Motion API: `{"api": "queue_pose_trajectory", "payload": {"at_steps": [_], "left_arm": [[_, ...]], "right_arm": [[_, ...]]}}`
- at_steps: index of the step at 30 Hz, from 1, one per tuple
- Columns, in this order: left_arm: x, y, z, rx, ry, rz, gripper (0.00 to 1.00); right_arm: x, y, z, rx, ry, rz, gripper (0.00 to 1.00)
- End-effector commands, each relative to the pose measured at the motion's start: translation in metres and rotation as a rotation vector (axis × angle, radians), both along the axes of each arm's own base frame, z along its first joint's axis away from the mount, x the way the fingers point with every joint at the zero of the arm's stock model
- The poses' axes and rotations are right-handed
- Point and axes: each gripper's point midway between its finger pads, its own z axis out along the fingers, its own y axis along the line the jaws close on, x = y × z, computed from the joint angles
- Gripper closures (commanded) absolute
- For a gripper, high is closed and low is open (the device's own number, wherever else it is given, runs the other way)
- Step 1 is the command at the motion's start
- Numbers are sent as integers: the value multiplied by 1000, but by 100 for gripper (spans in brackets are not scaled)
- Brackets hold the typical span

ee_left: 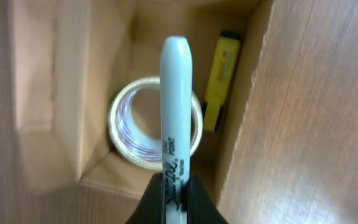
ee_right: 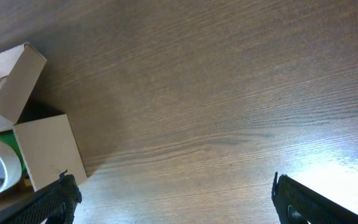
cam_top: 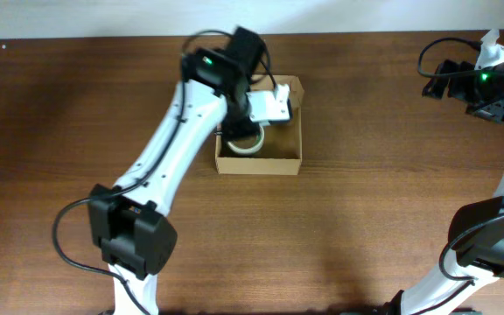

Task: Pack container
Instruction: 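Carry the black marker with the left gripper into the box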

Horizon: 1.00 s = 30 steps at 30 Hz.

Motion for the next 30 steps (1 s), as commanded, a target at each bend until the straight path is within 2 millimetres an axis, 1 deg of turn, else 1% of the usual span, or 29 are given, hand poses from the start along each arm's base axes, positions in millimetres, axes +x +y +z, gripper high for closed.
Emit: {"api": "queue_pose_trajectory", "payload": {"at_steps": [1, 4, 8, 13, 16, 17, 22, 24, 25, 27, 28, 30], "left_arm": [[-4, -9, -25, 46, -6, -74, 99], [0, -13, -39, 37, -21, -74, 98], [-2, -13, -56, 51, 6, -77, 98], [-5, -21, -75, 64, 47, -52, 98], [-8, -25, -82, 72, 57, -51, 98], [-7, -25, -82, 75, 54, -51, 99], [-4, -28, -82, 83, 28, -20, 98], [-3, -27, -82, 89, 25, 7, 95], [-2, -26, -82, 92, 23, 8, 90], [-1, -24, -81, 102, 16, 26, 85], [1, -22, -80, 110, 9, 40, 79], [0, -20, -80, 123, 8, 48, 76]], "right_arm": [[1, 1, -4, 15, 5, 3, 1], [1, 1, -4, 15, 5, 3, 1], [1, 1, -4, 15, 5, 3, 1], [1, 1, -4, 15, 5, 3, 1], [1, 1, -4, 15, 5, 3, 1], [1, 1, -4, 15, 5, 3, 1], [1, 1, -4, 15, 5, 3, 1], [1, 1, -4, 15, 5, 3, 1], [1, 1, -4, 15, 5, 3, 1], [1, 1, -4, 15, 5, 3, 1], [1, 1, -4, 15, 5, 3, 1], [1, 1, -4, 15, 5, 3, 1]]}}
